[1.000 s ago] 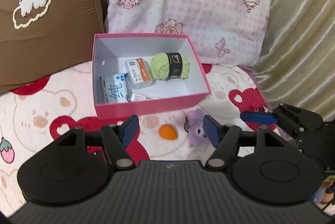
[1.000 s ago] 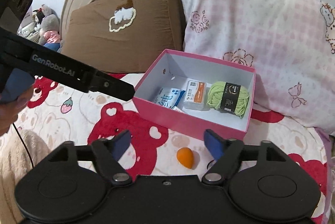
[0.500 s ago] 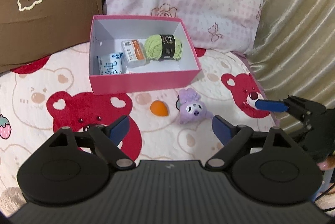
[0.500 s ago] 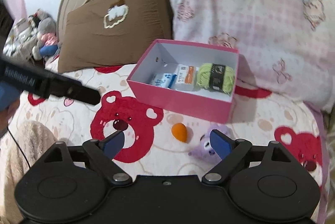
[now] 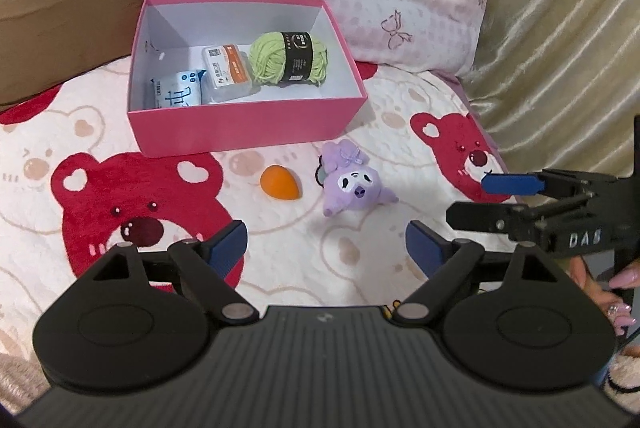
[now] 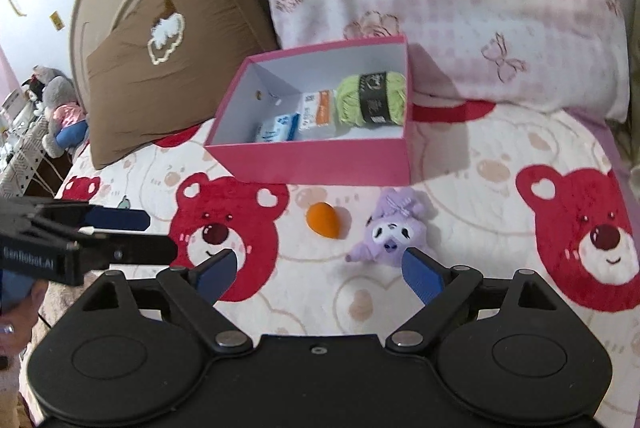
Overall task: Organize objects
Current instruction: 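Move the right tool down toward the purple plush toy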
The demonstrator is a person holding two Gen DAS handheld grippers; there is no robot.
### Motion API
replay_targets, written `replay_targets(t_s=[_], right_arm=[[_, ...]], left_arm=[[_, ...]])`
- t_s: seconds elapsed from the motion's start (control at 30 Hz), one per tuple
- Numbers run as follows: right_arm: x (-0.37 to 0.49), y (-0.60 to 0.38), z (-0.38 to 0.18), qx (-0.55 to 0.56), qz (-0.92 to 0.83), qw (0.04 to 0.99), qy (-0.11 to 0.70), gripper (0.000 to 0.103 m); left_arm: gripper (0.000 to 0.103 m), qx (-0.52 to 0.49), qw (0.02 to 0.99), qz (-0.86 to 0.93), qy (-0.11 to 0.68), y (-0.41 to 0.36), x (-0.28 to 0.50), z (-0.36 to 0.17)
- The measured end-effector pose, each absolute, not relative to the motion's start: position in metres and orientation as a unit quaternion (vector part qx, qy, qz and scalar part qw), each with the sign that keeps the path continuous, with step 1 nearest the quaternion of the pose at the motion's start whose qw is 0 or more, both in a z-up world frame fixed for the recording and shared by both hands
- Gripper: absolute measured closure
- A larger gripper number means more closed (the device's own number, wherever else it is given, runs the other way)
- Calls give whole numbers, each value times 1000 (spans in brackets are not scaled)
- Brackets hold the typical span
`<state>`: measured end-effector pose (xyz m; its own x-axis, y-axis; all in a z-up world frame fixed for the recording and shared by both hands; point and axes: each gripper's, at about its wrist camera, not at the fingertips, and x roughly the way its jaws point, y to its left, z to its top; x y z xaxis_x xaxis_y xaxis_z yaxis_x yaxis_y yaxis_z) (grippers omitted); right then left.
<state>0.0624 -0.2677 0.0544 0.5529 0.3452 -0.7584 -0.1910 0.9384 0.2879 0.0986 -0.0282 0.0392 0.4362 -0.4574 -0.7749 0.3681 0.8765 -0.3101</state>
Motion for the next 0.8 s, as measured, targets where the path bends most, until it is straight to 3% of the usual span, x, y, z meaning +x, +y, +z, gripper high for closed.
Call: replay_targets(t_s=[0.27,0.47,0.8], right_arm=[[91,-284,26,141,152,860,466,9],[124,-296,4,137,86,858,487,9],[152,-336,-53,252,44,827,501,9]], left_arm=[[7,-29,849,-228,475,-41,107,8],[7,-51,846,-238,475,-47,117,-12],[7,2,874,-246,419,-77,135,-46]])
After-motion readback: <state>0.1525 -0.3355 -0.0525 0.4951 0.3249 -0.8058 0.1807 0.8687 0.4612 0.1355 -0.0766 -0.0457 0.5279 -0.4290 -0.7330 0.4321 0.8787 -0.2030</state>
